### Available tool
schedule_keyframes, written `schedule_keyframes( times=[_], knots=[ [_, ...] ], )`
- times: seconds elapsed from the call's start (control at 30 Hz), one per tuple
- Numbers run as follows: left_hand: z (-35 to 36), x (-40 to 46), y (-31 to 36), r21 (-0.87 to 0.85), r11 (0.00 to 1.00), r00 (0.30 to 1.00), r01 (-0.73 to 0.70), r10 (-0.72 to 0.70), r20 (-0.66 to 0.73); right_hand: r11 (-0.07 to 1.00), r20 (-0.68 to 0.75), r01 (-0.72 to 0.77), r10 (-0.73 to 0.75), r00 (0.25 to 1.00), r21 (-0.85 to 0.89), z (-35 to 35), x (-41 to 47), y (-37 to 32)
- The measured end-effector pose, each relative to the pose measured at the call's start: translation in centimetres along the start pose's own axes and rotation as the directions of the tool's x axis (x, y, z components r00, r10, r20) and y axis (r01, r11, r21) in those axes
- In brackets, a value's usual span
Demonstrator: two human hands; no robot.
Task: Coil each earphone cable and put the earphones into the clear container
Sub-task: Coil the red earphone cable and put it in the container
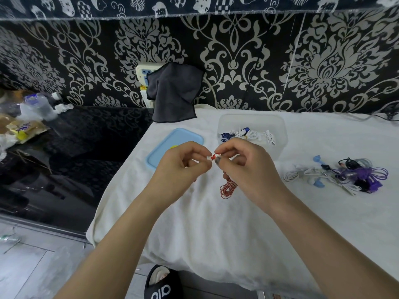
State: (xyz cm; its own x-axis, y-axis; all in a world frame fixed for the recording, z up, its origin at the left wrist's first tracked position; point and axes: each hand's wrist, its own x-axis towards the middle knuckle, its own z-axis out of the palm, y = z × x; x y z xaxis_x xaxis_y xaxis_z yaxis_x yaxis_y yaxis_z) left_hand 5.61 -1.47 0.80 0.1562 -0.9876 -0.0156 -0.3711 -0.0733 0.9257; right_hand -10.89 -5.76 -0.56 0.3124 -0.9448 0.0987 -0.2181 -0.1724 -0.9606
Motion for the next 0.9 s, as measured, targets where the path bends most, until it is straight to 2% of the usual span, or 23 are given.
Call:
schedule_keyframes(
  times=[0.3,0.57,0.9],
  knots=[
    [-0.17,-0.06,-0.01,0.033,0.998,0.999,-0.049,0.048,0.018,1.000,0.019,-0.014,0.015,1.000,-0.025,-0.22,0.12,-0.10],
    [-0.33,-0.34,-0.22,0.154,0.981,0.993,-0.117,0.116,0.021,0.999,0.038,-0.041,0.041,0.998,-0.005,-0.21,0.13,-0.09],
    [-0.45,-0.64,0.10,0.104,0.982,0.987,-0.158,0.157,0.010,0.998,0.046,-0.060,0.060,0.997,0.007,-0.25,0.04,-0.20]
  ],
)
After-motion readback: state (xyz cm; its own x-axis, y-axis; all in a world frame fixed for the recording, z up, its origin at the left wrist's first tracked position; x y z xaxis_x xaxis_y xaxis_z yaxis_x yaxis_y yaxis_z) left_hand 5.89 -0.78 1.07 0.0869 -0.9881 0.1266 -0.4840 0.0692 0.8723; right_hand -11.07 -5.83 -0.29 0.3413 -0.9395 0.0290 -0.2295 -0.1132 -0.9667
